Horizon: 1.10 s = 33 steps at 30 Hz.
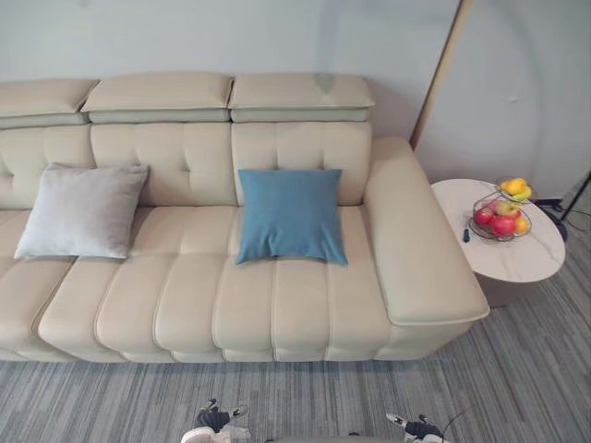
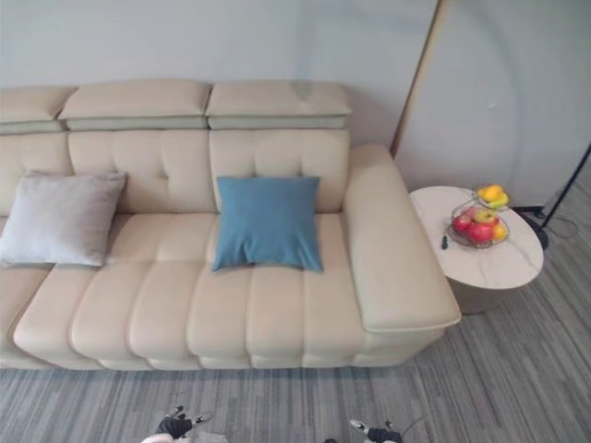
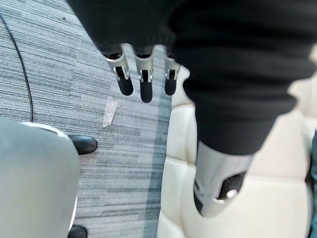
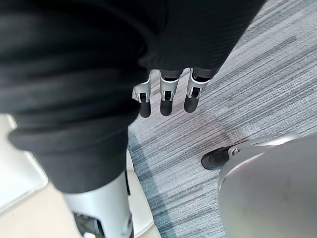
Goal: Pick up cushions and gather them together orderly.
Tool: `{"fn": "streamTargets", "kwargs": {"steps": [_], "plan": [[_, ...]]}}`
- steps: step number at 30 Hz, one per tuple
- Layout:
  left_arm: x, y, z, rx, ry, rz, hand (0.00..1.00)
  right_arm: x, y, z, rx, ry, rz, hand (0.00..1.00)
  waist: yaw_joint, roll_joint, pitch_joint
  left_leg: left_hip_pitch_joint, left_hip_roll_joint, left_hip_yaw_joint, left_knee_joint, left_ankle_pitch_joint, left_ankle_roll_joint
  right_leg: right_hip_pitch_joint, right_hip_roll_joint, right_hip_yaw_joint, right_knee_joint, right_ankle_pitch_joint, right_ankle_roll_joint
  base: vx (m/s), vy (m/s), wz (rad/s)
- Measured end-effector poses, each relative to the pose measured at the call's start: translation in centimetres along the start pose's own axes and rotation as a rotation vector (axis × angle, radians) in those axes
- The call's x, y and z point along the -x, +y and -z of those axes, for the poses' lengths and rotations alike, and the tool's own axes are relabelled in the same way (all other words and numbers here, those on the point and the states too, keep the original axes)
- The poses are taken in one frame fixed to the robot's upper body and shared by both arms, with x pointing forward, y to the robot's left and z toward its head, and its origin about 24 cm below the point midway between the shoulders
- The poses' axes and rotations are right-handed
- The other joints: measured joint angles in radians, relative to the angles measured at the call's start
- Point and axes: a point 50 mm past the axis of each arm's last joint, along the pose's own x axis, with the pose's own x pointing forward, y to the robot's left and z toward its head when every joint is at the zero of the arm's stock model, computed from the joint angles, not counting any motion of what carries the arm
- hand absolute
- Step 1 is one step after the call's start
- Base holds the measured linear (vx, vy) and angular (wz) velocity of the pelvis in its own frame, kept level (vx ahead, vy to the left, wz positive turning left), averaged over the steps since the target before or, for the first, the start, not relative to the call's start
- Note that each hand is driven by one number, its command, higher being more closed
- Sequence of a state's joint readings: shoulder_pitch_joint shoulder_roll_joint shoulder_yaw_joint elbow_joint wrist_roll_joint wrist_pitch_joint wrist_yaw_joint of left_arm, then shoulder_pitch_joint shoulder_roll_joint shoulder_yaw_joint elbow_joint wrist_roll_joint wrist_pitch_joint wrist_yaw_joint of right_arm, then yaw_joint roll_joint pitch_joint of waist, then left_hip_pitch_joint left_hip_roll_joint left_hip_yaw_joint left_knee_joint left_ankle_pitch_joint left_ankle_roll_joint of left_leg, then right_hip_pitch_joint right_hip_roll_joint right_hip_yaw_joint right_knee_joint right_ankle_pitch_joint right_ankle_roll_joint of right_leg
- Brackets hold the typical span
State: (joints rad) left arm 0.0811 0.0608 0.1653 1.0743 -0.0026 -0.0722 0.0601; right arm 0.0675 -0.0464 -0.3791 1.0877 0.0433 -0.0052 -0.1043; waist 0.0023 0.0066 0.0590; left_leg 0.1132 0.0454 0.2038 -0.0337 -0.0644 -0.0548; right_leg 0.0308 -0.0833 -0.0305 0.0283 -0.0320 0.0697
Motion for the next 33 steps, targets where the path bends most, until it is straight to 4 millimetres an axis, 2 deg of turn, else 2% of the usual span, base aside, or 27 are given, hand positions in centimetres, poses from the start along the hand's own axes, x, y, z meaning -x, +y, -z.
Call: {"fn": "streamTargets", "kwargs": {"steps": [4, 7, 8, 10, 13, 14, 15, 17, 18, 19, 20, 21, 22, 23, 24, 25, 26, 28, 29, 30, 31, 32, 33], "plan": [[0.0, -1.2, -0.3, 0.012, -0.005, 0.029, 0.00, 0.1, 0.3, -0.7, 0.005, -0.038, -0.011, 0.00, -0.002, 0.000, 0.019, -0.008, 0.025, 0.072, 0.060, -0.045, -0.016, -0.067, 0.036, 0.100, 0.063, -0.008, -0.010, -0.02, -0.035, -0.73], [-0.2, -1.2, -1.0, 0.013, -0.026, 0.031, 0.00, 0.2, 1.0, -1.6, 0.032, -0.084, -0.035, 0.00, 0.000, -0.004, 0.038, -0.009, 0.057, 0.193, 0.109, -0.086, -0.031, -0.133, 0.078, 0.190, 0.121, -0.016, -0.019, -0.03, -0.029, -1.12], [-0.2, -1.1, -1.2, 0.017, -0.030, 0.027, 0.00, 0.3, 1.8, -1.9, 0.046, -0.097, -0.057, 0.00, 0.003, -0.008, 0.047, -0.008, 0.075, 0.264, 0.137, -0.109, -0.038, -0.168, 0.102, 0.225, 0.144, -0.014, -0.022, -0.03, -0.032, -1.65], [-0.2, -0.9, -1.4, 0.021, -0.041, 0.020, 0.00, 0.4, 2.6, -2.6, 0.037, -0.125, -0.076, 0.00, 0.005, -0.004, 0.055, -0.023, 0.106, 0.388, 0.162, -0.123, -0.041, -0.231, 0.073, 0.090, 0.193, -0.043, -0.062, -0.03, -0.033, -1.65], [-0.4, -0.8, -2.2, 0.014, -0.061, 0.017, 0.00, 0.4, 2.8, -2.2, 0.030, -0.112, -0.077, 0.00, -0.001, -0.036, 0.053, -0.010, 0.131, 0.509, 0.164, -0.122, -0.044, -0.286, -0.082, -0.384, 0.280, -0.071, -0.079, 0.12, -0.078, -1.28], [-0.5, -1.0, -2.4, 0.016, -0.065, 0.022, 0.00, 0.4, 2.8, -2.2, 0.027, -0.109, -0.075, 0.00, 0.001, -0.035, 0.056, 0.000, 0.150, 0.539, 0.181, -0.120, -0.050, -0.269, -0.103, -0.486, 0.286, -0.060, -0.093, 0.20, -0.196, -1.07], [-0.5, -1.4, -2.7, 0.020, -0.069, 0.034, 0.00, 0.4, 2.7, -2.3, 0.025, -0.116, -0.071, 0.00, -0.005, -0.030, 0.060, 0.026, 0.160, 0.556, 0.187, -0.109, -0.065, -0.256, -0.087, -0.509, 0.298, -0.067, -0.115, 0.19, -0.218, -0.86], [-0.4, -2.6, -2.6, 0.031, -0.063, 0.062, 0.00, 0.2, 1.8, -2.6, 0.012, -0.126, -0.046, 0.00, -0.006, -0.007, 0.071, 0.068, 0.172, 0.556, 0.198, -0.095, -0.084, -0.239, -0.073, -0.471, 0.338, -0.120, -0.116, 0.15, -0.185, -0.55], [-0.4, -2.8, -2.7, 0.032, -0.064, 0.067, 0.00, 0.2, 1.6, -2.6, 0.001, -0.120, -0.039, 0.00, -0.008, -0.007, 0.070, 0.063, 0.187, 0.552, 0.254, -0.087, -0.095, -0.240, -0.076, -0.456, 0.358, -0.145, -0.115, 0.19, -0.204, -0.39], [-0.4, -2.7, -2.7, 0.037, -0.063, 0.065, 0.00, 0.2, 1.6, -2.5, -0.002, -0.119, -0.036, 0.00, -0.016, -0.007, 0.072, 0.044, 0.226, 0.543, 0.368, -0.085, -0.091, -0.229, -0.069, -0.451, 0.365, -0.161, -0.119, 0.20, -0.225, -0.27], [-0.5, -2.6, -3.0, 0.054, -0.068, 0.057, 0.00, 0.2, 1.6, -2.5, -0.004, -0.118, -0.034, 0.00, -0.018, -0.006, 0.079, 0.019, 0.265, 0.521, 0.473, -0.075, -0.068, -0.210, -0.057, -0.444, 0.361, -0.168, -0.124, 0.19, -0.256, -0.37], [-0.5, -2.3, -3.1, 0.089, -0.070, 0.041, 0.00, 0.3, 2.0, -2.4, -0.003, -0.114, -0.039, 0.00, -0.012, -0.003, 0.088, -0.045, 0.322, 0.449, 0.669, -0.048, 0.046, -0.166, -0.033, -0.413, 0.337, -0.174, -0.132, 0.15, -0.199, -0.71], [-0.5, -2.3, -3.3, 0.111, -0.081, 0.036, 0.00, 0.2, 1.9, -2.5, -0.001, -0.113, -0.036, 0.00, 0.006, 0.000, 0.093, -0.104, 0.322, 0.346, 0.800, -0.100, 0.050, -0.140, -0.016, -0.368, 0.321, -0.179, -0.140, 0.12, -0.130, -0.97], [-0.5, -2.4, -3.3, 0.113, -0.084, 0.037, 0.00, 0.2, 2.1, -2.6, 0.000, -0.113, -0.039, 0.00, 0.012, 0.007, 0.094, -0.147, 0.295, 0.269, 0.848, -0.156, 0.022, -0.127, -0.007, -0.337, 0.312, -0.185, -0.149, 0.12, -0.003, -1.14], [-0.4, -2.4, -3.4, 0.112, -0.090, 0.039, 0.00, 0.2, 2.3, -2.7, 0.007, -0.112, -0.044, 0.00, 0.013, 0.010, 0.096, -0.192, 0.246, 0.192, 0.859, -0.205, 0.006, -0.114, 0.002, -0.307, 0.311, -0.191, -0.151, 0.15, 0.042, -1.27], [-0.4, -2.6, -3.7, 0.113, -0.104, 0.042, 0.00, 0.1, 2.4, -2.7, 0.010, -0.106, -0.043, 0.00, 0.020, 0.008, 0.096, -0.238, 0.184, 0.114, 0.809, -0.239, -0.002, -0.099, 0.016, -0.254, 0.310, -0.192, -0.152, 0.21, 0.065, -1.34], [-0.4, -2.6, -3.7, 0.116, -0.110, 0.043, 0.00, 0.2, 2.5, -2.7, 0.019, -0.109, -0.047, 0.00, 0.026, 0.008, 0.096, -0.263, 0.148, 0.061, 0.762, -0.253, -0.002, -0.096, 0.028, -0.217, 0.310, -0.192, -0.151, 0.19, 0.078, -1.44], [-0.4, -2.8, -4.1, 0.127, -0.128, 0.046, 0.00, 0.2, 3.0, -3.1, 0.046, -0.121, -0.063, 0.00, 0.040, 0.008, 0.095, -0.317, 0.055, -0.136, 0.618, -0.258, -0.006, -0.108, 0.059, -0.109, 0.311, -0.191, -0.138, 0.15, 0.165, -1.61], [-0.4, -3.0, -4.1, 0.128, -0.126, 0.051, 0.00, 0.2, 3.3, -3.3, 0.062, -0.131, -0.070, 0.00, 0.047, 0.009, 0.094, -0.321, 0.032, -0.213, 0.541, -0.242, 0.003, -0.115, 0.075, -0.061, 0.317, -0.196, -0.127, 0.14, 0.248, -1.83], [-0.4, -3.0, -3.9, 0.130, -0.120, 0.051, 0.00, 0.2, 3.4, -3.5, 0.097, -0.138, -0.078, 0.00, 0.049, 0.014, 0.091, -0.316, 0.028, -0.276, 0.495, -0.174, -0.009, -0.121, 0.100, -0.005, 0.330, -0.210, -0.112, 0.13, 0.229, -1.53], [-0.4, -2.7, -3.9, 0.127, -0.118, 0.043, 0.00, 0.3, 3.8, -3.3, 0.114, -0.137, -0.090, 0.00, 0.049, 0.010, 0.086, -0.298, 0.028, -0.250, 0.497, -0.178, -0.009, -0.117, 0.103, 0.028, 0.333, -0.212, -0.102, 0.17, 0.212, -1.36], [-0.5, -2.2, -3.8, 0.135, -0.112, 0.030, 0.00, 0.3, 3.9, -3.0, 0.114, -0.130, -0.094, 0.00, 0.036, -0.010, 0.074, -0.281, 0.034, -0.195, 0.480, -0.194, 0.002, -0.118, 0.103, 0.080, 0.313, -0.200, -0.081, 0.20, 0.201, -1.25], [-0.5, -1.9, -3.7, 0.151, -0.106, 0.017, 0.00, 0.4, 4.2, -2.7, 0.109, -0.121, -0.101, 0.00, 0.043, -0.026, 0.064, -0.264, 0.039, -0.149, 0.466, -0.201, 0.006, -0.120, 0.103, 0.125, 0.298, -0.191, -0.067, 0.19, 0.187, -1.22]]}}
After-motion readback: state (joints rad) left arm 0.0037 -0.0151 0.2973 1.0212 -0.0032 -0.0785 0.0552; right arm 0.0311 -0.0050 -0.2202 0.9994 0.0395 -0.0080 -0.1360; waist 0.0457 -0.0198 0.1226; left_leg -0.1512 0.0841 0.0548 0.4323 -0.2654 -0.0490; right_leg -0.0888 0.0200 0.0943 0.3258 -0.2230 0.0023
